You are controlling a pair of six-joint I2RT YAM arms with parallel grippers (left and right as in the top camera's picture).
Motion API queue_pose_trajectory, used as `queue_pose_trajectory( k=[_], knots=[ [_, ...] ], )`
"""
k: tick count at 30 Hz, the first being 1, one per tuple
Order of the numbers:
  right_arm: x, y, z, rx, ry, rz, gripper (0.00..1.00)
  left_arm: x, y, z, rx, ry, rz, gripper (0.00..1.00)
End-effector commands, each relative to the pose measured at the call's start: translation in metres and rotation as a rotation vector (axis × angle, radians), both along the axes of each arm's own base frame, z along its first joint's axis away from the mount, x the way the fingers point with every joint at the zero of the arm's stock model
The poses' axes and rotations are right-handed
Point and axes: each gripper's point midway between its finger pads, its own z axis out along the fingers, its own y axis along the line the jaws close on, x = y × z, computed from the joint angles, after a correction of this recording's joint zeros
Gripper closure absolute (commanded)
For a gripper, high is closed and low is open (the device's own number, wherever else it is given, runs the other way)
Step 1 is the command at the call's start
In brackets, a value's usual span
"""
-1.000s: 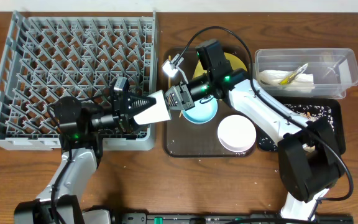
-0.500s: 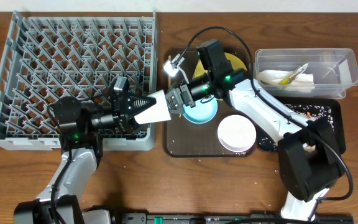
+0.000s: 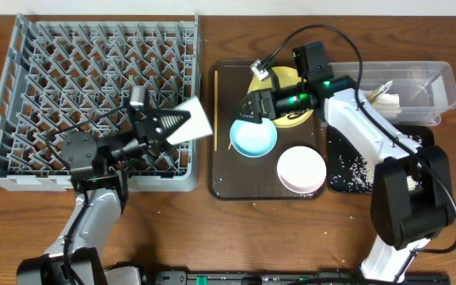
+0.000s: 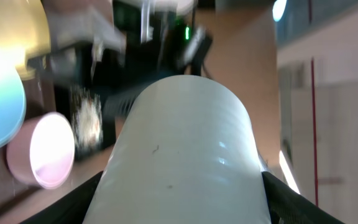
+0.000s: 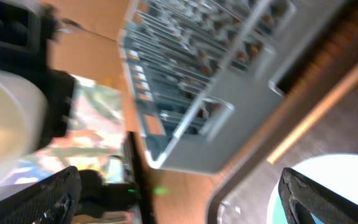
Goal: Sort waste into correct bins and load items into the dishwasher
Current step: 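Carry the white cup left over the dish rack with the left gripper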
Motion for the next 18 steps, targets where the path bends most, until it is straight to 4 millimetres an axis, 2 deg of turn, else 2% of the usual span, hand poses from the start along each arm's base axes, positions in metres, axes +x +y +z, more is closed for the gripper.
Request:
queue_pose_trajectory(
  k=[1, 8, 13, 18],
  knots=[
    [0.001, -0.006, 0.015, -0.15, -0.166, -0.058, 0.01, 0.024, 0.023, 0.016, -0.027, -0.04, 0.16, 0.81],
    [0.0, -0.038, 0.04, -0.342, -0.277, -0.195, 0.01, 0.057, 0.057, 0.012, -0.035, 0.01, 0.361, 0.81],
    [-0.006, -0.057, 0.058, -0.416, -0.341, -0.25, 0.01, 0.071, 0.06, 0.026, 0.017, -0.011, 0.364, 0.81],
    [-0.011, -0.063, 0.067, -0.432, -0.366, -0.258, 0.01, 0.081, 0.061, 0.041, 0.088, -0.035, 0.355, 0.81]
  ],
)
